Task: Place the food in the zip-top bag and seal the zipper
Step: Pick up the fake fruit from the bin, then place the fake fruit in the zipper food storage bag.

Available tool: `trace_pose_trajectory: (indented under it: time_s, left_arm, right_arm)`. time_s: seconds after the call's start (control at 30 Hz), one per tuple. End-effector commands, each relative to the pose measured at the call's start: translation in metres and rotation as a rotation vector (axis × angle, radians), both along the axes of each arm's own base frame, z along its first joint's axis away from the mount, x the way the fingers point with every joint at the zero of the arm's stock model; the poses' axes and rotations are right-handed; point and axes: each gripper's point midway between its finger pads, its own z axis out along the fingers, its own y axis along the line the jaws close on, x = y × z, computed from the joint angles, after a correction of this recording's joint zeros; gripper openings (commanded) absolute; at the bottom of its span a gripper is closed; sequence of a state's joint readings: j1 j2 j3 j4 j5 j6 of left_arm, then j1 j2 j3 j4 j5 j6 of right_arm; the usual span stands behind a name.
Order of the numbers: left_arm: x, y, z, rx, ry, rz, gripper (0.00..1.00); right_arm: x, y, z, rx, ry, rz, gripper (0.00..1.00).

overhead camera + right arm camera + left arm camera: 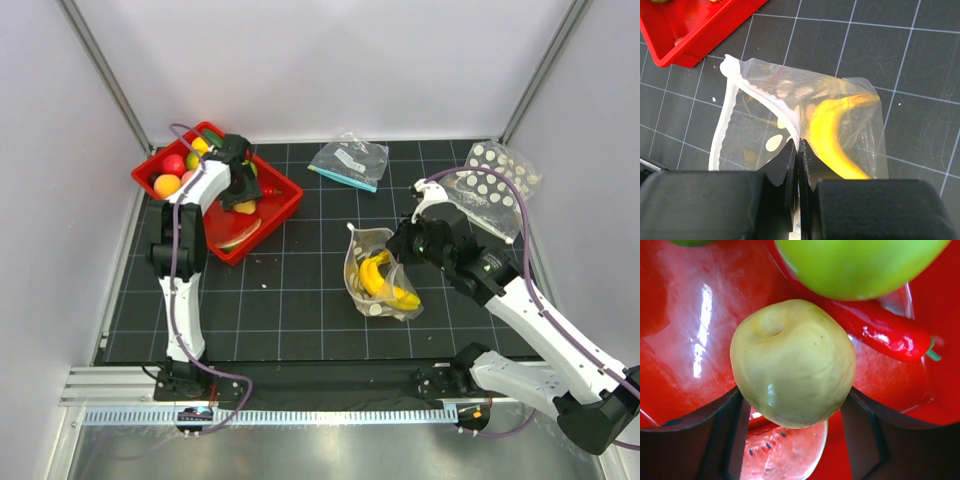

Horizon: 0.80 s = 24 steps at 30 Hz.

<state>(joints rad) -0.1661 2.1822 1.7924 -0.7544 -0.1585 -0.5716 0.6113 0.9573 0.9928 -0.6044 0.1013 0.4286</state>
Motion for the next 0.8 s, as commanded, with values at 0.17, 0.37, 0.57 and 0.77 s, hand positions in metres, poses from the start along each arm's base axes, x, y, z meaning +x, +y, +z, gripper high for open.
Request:
trace_pose_trajectory:
  time_s: [0.17,0.37,0.57,0.77]
  left_arm:
    - [0.007,0.003,0.042,-0.114,-0.104,0.049,0.51]
    - [-0.012,-0.028,0.111,-0.158,-0.238,-0.037,0.50]
    - [-0.052,-0.082,0.167,-0.157,-0.344,-0.217,0.50]
    - [-0.107,-0.138,0.219,-0.221,-0.432,-0.381,0.46]
  right_arm:
    - [0.002,0.000,0.014,0.040,-0.046,-0.011,0.09]
    - [0.004,0.005,0.010,0.044,-0.036,-0.003,0.09]
    - [0.011,0.010,0.002,0.035,-0.015,-0.006,0.07]
    - [0.015,0.017,-0.001,0.053,0.001,-0.003,0.06]
